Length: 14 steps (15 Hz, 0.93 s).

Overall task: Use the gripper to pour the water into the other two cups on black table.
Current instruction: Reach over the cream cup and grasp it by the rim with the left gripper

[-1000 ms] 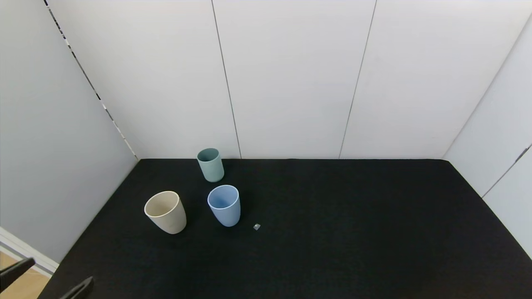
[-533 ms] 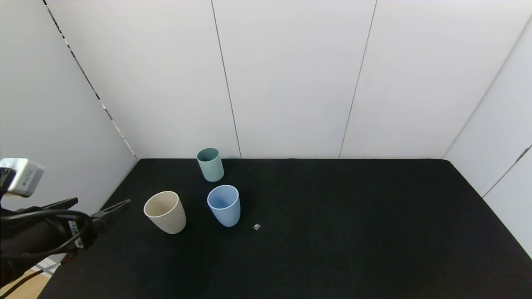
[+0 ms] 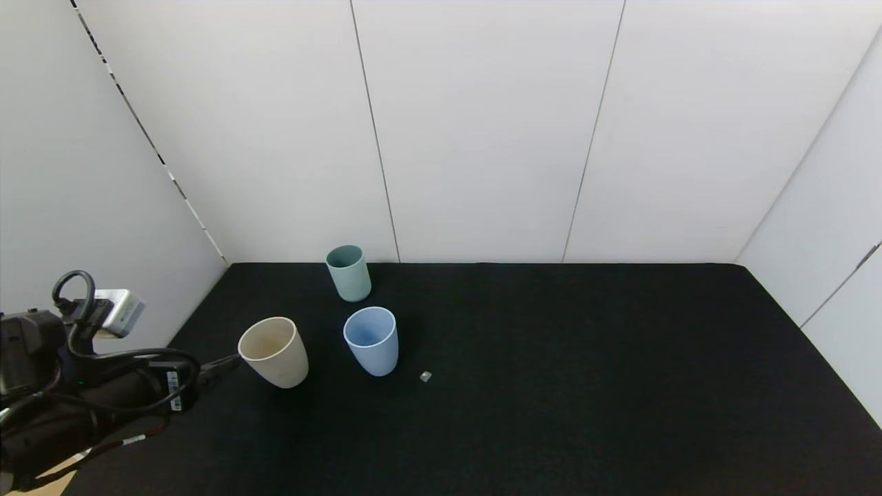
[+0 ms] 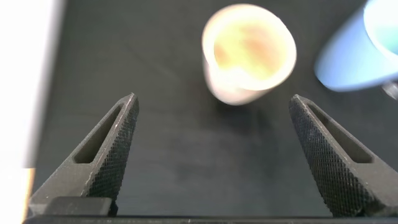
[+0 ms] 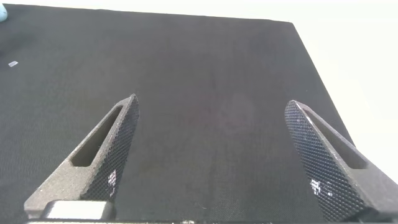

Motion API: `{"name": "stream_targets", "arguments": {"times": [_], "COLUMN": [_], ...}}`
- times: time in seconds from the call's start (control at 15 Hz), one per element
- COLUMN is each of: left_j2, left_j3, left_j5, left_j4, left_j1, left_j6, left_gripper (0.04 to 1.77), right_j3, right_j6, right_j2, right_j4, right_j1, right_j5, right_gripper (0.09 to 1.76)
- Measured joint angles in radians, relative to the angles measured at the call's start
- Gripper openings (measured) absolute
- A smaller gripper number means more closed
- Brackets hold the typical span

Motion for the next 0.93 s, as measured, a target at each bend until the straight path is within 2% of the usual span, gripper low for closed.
{"name": "stream_targets", "arguments": {"times": [0.13, 0.53, 0.67, 0.93], "left_j2": [0.03, 0.12, 0.16, 0.264], "left_j3": [0.017, 0.014, 0.014, 0.02], "left_j5": [-0.021, -0.02, -0.018, -0.013], "left_j4": [-0.016, -0.04, -0.108, -0.311], "left_j1": [-0.009, -0.037, -0.049, -0.063], "left_j6": [0.001, 0.033, 0.036, 0.036], "left_gripper": [1.72, 1.72, 1.72, 1.72], "right_j3": [0.0, 0.0, 0.0, 0.0], "right_j6": [0.0, 0.0, 0.0, 0.0], "right_j2": [0.0, 0.0, 0.0, 0.0], "right_j4": [0.0, 0.0, 0.0, 0.0], "right_j1": [0.0, 0.0, 0.0, 0.0], "right_j5": [0.0, 0.0, 0.0, 0.0], "right_gripper": [1.71, 1.71, 1.71, 1.71]}}
